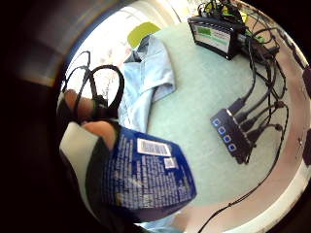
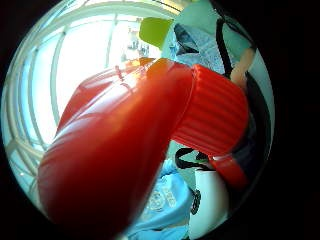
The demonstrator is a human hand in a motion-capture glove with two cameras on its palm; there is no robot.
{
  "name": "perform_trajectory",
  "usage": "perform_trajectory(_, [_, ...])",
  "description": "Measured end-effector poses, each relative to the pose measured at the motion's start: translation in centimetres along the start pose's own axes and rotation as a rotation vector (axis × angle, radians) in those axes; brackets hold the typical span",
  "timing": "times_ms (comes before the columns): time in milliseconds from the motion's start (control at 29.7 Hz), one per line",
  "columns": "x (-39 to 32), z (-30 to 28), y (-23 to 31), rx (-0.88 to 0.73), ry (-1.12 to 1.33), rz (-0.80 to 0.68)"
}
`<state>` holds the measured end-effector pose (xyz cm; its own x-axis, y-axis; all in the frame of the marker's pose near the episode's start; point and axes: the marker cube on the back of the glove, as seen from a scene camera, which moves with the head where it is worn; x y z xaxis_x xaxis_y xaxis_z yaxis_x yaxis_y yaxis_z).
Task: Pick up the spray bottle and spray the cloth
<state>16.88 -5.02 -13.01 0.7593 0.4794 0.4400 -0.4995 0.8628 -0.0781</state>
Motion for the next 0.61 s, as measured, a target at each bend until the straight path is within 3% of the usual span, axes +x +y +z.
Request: perform_trajectory(606, [0.6,1.4,-3.0,-0.121,0.213,0.123])
